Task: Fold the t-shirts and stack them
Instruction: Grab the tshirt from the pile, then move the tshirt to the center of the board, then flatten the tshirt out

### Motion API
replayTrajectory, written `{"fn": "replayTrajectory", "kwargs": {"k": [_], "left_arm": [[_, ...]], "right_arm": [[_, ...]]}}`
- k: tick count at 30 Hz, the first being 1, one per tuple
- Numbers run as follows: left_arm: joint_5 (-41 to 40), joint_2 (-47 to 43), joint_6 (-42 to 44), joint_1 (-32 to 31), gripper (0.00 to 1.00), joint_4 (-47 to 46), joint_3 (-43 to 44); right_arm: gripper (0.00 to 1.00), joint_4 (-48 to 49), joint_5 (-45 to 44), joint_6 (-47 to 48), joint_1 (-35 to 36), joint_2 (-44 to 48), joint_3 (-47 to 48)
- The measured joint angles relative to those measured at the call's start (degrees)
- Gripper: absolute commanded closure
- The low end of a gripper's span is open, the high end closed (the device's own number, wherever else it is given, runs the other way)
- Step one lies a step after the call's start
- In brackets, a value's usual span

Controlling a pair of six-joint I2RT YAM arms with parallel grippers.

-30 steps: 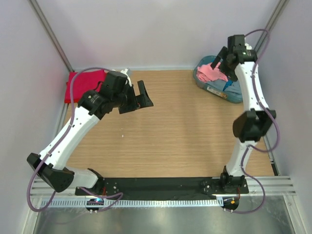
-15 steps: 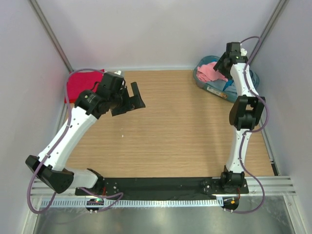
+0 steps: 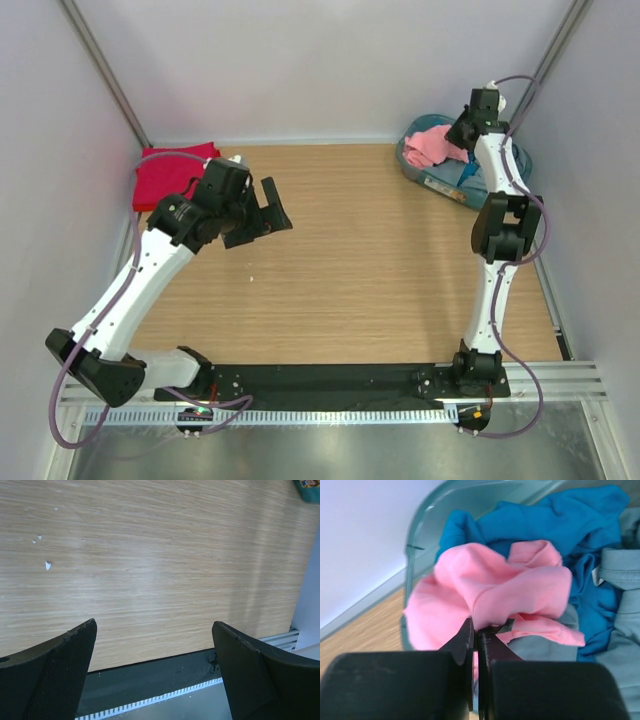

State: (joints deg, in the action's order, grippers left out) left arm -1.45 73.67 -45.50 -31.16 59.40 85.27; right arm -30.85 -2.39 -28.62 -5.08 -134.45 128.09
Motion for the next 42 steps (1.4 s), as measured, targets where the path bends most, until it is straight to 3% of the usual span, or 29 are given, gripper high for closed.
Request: {"fn": "replayTrajectory", "kwargs": {"k": [4,10,15,19,22,24,25,26,28,29,30,32,36,42], "left_arm": [[0.2,-2.0,-1.2,0.1,0.03,-1.2,-2.1],[0.6,-3.4,-2.0,0.1,0.02,-4.6,-5.0],[0.7,-5.4,-2.6,0.2,0.02,-6.4,-9.0],[0.7,-5.9,-2.6,0.5,0.03,-7.4,-10.0],[1.6,-6.2,-2.6,0.5,0.03,-8.0,-12.5],[2.5,-6.2,-2.6,0.5,0.04,-8.5,-15.1],[3.1,-6.2,-2.6,0.5,0.04,-8.6,-16.3],[3.7,-6.2,-2.7,0.5,0.05,-8.9,-17.6],[4.9,-6.1,-3.0,0.5,0.05,-9.3,-19.4],[5.6,-6.1,-3.2,0.5,0.05,-9.7,-20.1],[6.4,-5.9,-3.4,0.5,0.06,-10.1,-20.6],[8.7,-5.6,-3.7,0.5,0.06,-11.8,-21.6],[12.4,-2.0,-4.5,-1.5,0.09,-16.7,-22.3],[15.3,10.7,-5.2,-11.3,0.13,-22.9,-19.8]], "right_arm": [[0.99,-0.9,3.1,-0.3,0.0,6.0,-2.4],[0.99,-1.3,7.3,-3.6,1.5,33.9,-14.2],[0.99,1.6,9.2,-7.0,7.2,63.1,-36.2],[0.99,1.3,10.3,-12.6,15.7,75.3,-58.6],[0.99,-2.8,8.4,-17.0,24.0,73.4,-73.2],[0.90,-7.2,7.2,-18.9,30.0,69.3,-78.0],[0.85,-9.3,7.0,-19.6,33.0,67.9,-79.1],[0.74,-11.1,6.6,-20.0,35.6,67.0,-79.6],[0.63,-13.7,6.4,-20.6,39.4,66.5,-79.2],[0.53,-15.6,5.6,-20.9,40.4,66.6,-78.2],[0.49,-17.6,4.1,-21.3,41.0,66.6,-76.6],[0.45,-21.4,0.1,-21.2,40.9,66.6,-72.0],[0.47,-28.5,-8.9,-20.9,37.9,65.0,-61.1],[0.52,-27.9,-12.8,-16.5,18.7,61.1,-62.1]]}}
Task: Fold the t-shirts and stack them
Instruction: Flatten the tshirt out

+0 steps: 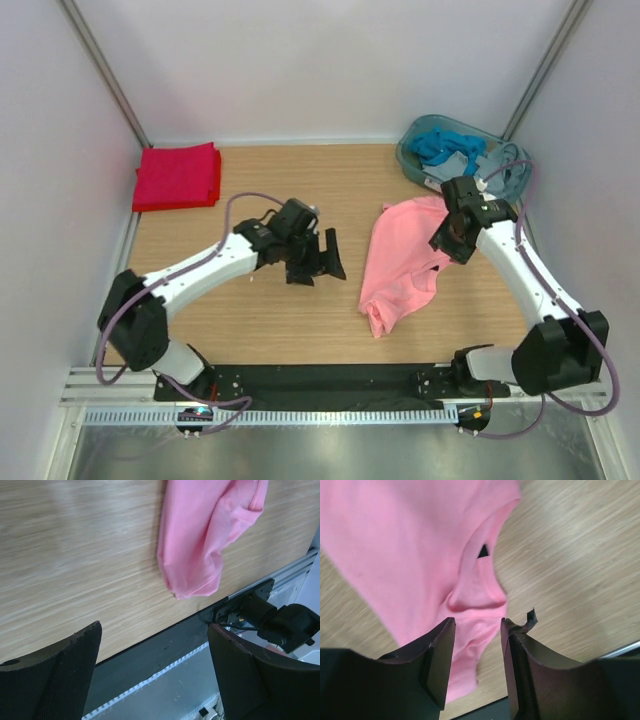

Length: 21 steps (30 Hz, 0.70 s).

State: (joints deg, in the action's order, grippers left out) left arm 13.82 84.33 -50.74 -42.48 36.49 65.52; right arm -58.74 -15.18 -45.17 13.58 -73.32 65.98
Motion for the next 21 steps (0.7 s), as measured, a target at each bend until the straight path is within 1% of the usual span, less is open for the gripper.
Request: {"fn": "replayTrajectory", "kwargs": {"k": [2,4,7,10,12,13,14,15,16,19,21], "left_arm": [[1.1,5.3,0.0,-2.6,0.14,-1.6,2.2],[2.0,9.0,-0.1,-4.4,0.14,-3.3,3.2],[3.4,13.5,-0.3,-6.2,0.15,-5.5,3.4],[4.7,18.0,-0.6,-7.0,0.19,-7.6,4.1],[5.9,21.2,-1.3,-7.2,0.35,-8.8,4.9],[6.5,22.8,-1.6,-7.3,0.47,-9.6,5.5],[7.1,24.1,-1.8,-7.3,0.76,-10.1,5.9],[7.5,25.2,-2.0,-7.3,0.90,-10.2,6.5],[8.2,26.5,-0.9,-7.3,1.00,-10.1,7.6],[8.5,26.8,0.2,-6.1,1.00,-8.6,9.0],[8.2,25.1,1.6,-3.3,1.00,-6.8,9.0]], "right_arm": [[0.52,0.9,-0.2,1.7,-5.3,-2.9,-1.7],[0.51,1.7,0.2,3.0,-7.9,-5.8,-2.2],[0.50,4.1,1.0,4.6,-9.5,-10.6,-2.2],[0.49,6.3,1.7,5.5,-9.6,-14.6,-2.3],[0.49,7.6,2.8,5.9,-10.1,-15.3,-2.5],[0.49,7.8,3.2,6.1,-10.2,-15.3,-2.5],[0.49,8.2,3.9,6.1,-10.3,-15.0,-2.5],[0.49,8.3,4.3,6.1,-10.4,-14.8,-2.5],[0.49,8.2,5.0,6.1,-10.5,-14.4,-2.3],[0.50,7.2,6.1,6.1,-10.7,-13.4,-0.8],[0.51,6.1,6.7,6.1,-10.7,-11.4,0.2]]}}
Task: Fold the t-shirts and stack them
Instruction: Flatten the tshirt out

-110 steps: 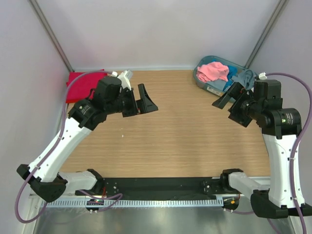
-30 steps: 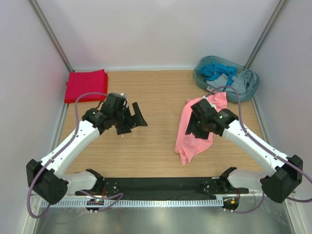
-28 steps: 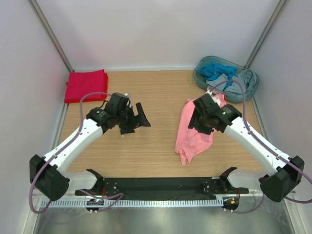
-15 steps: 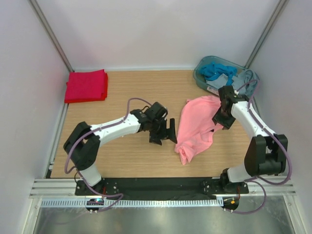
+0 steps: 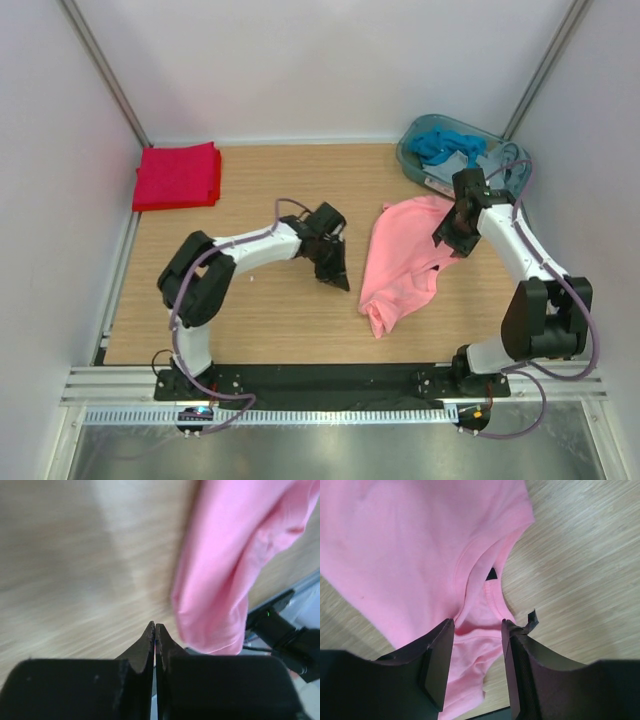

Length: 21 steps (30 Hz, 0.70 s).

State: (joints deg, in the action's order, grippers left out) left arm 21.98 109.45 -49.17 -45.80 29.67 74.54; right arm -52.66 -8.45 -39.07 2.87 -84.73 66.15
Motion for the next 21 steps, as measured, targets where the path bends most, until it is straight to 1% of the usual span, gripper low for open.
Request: {"fn": "replayTrajectory", "kwargs": {"k": [3,4,6,7,8,9,10,11,12,13,16,17,20,21], "left_arm": [[-4.3,-5.4,3.3,8.7,1.00,4.3,-1.4],[-7.2,-7.3,4.8,12.5,1.00,6.0,-1.2],[-11.6,-8.8,6.8,19.8,1.00,9.0,1.7],[-12.4,-8.6,7.5,22.1,0.97,10.3,3.7],[-12.5,-7.3,8.3,24.3,0.80,12.3,7.3],[-11.8,-6.1,9.4,25.4,0.69,12.8,10.2],[-10.9,-5.2,10.0,25.4,0.59,12.7,12.4],[-9.9,-4.7,10.7,24.5,0.45,12.2,13.7],[-8.4,-4.7,11.1,22.7,0.41,12.2,14.0],[-7.1,-4.8,11.4,20.7,0.40,12.4,14.0],[-1.9,-5.1,11.6,12.1,0.37,11.5,11.7],[0.0,-5.3,11.4,9.2,0.34,11.1,10.0],[4.2,-5.8,9.8,3.4,0.28,9.9,4.2],[5.1,-5.7,9.2,2.3,0.27,9.8,3.0]], "right_arm": [[0.51,-2.2,0.6,-0.3,0.0,5.0,0.2],[0.51,-3.1,0.7,-0.4,0.0,6.7,0.2],[0.51,-4.9,0.8,-0.9,0.0,10.3,0.2],[0.50,-5.6,0.7,-1.1,0.0,11.5,0.2],[0.50,-6.1,0.5,-1.4,0.0,12.4,0.2],[0.49,-6.5,0.4,-1.4,0.0,13.1,0.2],[0.49,-6.6,0.4,-1.4,0.0,13.3,0.2],[0.49,-6.5,0.7,-1.4,0.0,13.2,0.2],[0.48,-6.4,1.2,-1.4,-0.1,12.8,0.2],[0.48,-6.4,1.5,-1.4,-0.1,12.3,0.2],[0.48,-6.2,2.7,-1.4,-0.1,10.8,0.2],[0.47,-6.2,3.0,-1.4,-0.1,10.7,0.2],[0.47,-6.2,3.5,-1.4,-0.1,10.8,0.2],[0.46,-6.2,3.5,-1.4,-0.1,10.8,0.2]]}}
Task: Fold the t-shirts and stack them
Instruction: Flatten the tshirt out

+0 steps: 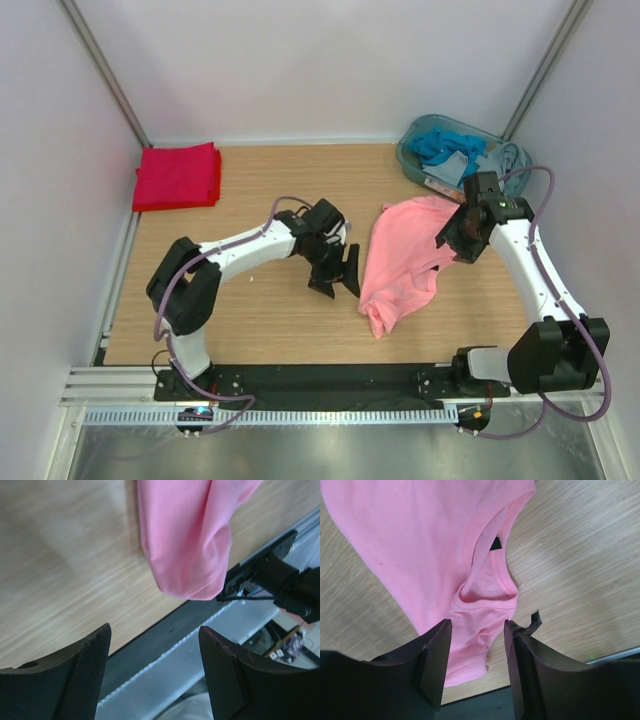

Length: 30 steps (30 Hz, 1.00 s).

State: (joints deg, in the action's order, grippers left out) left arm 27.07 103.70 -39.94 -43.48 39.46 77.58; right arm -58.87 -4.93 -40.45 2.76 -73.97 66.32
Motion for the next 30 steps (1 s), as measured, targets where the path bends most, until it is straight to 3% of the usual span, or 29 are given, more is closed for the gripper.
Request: {"fn": "replayTrajectory", "kwargs": {"k": [6,9,12,13,14,18,21,24,25,27,28,30], "left_arm": [[5.7,4.2,-4.0,-5.0,0.26,-5.9,-1.6],[6.6,8.4,-5.2,-6.4,0.33,-8.3,-0.5],[7.0,12.3,-6.5,-6.7,0.75,-9.8,0.3],[7.1,12.8,-6.9,-6.6,0.98,-10.0,0.3],[7.2,13.2,-6.8,-6.3,1.00,-9.8,0.3],[5.1,12.1,-3.3,-3.0,1.00,-5.9,0.9],[-0.6,9.3,1.1,4.7,1.00,-0.6,1.0],[-7.9,8.4,5.8,16.3,0.84,4.2,5.1],[-9.8,9.3,7.0,19.6,0.68,6.3,8.3],[-13.4,11.6,9.2,24.5,0.49,8.7,15.6],[-15.3,12.9,10.0,26.1,0.43,10.4,20.0],[-18.3,14.6,11.0,26.9,0.40,12.3,27.3]], "right_arm": [[0.46,0.2,0.0,0.0,0.0,0.5,-0.3],[0.46,0.2,0.2,0.0,0.0,0.9,-1.3],[0.46,0.2,0.5,-0.1,0.0,0.9,-2.1],[0.46,0.3,0.6,-0.2,0.0,0.9,-2.4],[0.46,0.2,0.7,-0.2,0.0,0.9,-2.5],[0.47,0.2,0.8,-0.3,0.0,1.4,-2.6],[0.47,0.1,0.9,-0.5,0.0,2.3,-2.6],[0.47,0.2,0.8,-0.7,0.0,3.5,-3.3],[0.47,0.1,0.7,-0.7,0.0,3.8,-3.7],[0.48,0.0,0.4,-0.9,0.0,3.8,-4.5],[0.48,0.0,0.1,-1.2,0.0,3.7,-4.9],[0.49,-0.1,-0.5,-1.8,0.0,3.1,-5.0]]}}
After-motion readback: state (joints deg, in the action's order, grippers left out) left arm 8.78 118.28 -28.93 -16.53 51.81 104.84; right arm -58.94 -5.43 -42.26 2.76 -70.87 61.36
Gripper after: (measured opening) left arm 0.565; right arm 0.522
